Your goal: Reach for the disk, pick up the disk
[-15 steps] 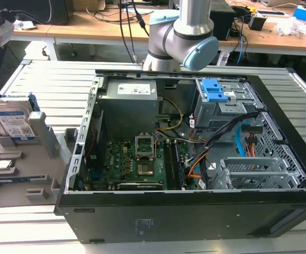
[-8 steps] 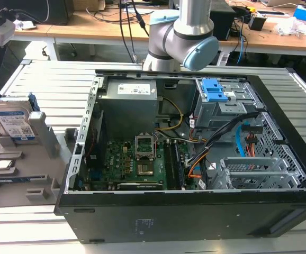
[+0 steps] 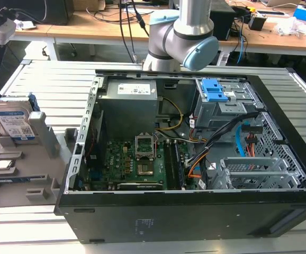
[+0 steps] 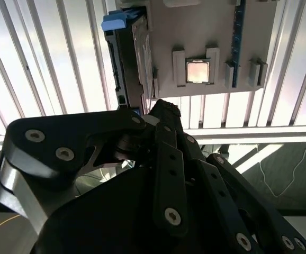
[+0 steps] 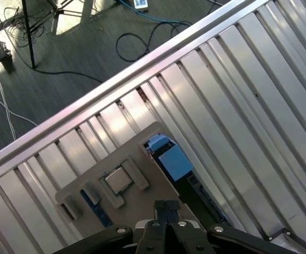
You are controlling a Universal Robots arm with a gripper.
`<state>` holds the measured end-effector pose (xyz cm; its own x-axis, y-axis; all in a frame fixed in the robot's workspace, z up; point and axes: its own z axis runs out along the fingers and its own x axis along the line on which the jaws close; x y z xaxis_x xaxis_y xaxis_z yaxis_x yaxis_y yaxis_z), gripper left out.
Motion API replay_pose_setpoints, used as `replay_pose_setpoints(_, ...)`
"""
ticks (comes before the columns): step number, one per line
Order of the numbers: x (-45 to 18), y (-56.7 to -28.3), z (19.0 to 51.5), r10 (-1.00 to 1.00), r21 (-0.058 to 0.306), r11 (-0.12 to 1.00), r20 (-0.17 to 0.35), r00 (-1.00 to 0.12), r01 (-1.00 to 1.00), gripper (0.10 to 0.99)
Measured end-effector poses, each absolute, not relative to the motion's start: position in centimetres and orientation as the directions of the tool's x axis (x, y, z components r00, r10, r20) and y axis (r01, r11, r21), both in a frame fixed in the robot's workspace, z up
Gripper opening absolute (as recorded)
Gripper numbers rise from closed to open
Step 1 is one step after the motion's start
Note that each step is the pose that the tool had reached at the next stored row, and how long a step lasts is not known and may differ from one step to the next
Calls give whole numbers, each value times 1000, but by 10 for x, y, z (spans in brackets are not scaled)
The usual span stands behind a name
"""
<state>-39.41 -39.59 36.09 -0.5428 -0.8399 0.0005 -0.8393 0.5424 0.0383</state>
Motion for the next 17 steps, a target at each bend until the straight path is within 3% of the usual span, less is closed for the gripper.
replay_pose_setpoints(17, -394, -396, 361, -906, 38, 423, 1, -423, -906, 106)
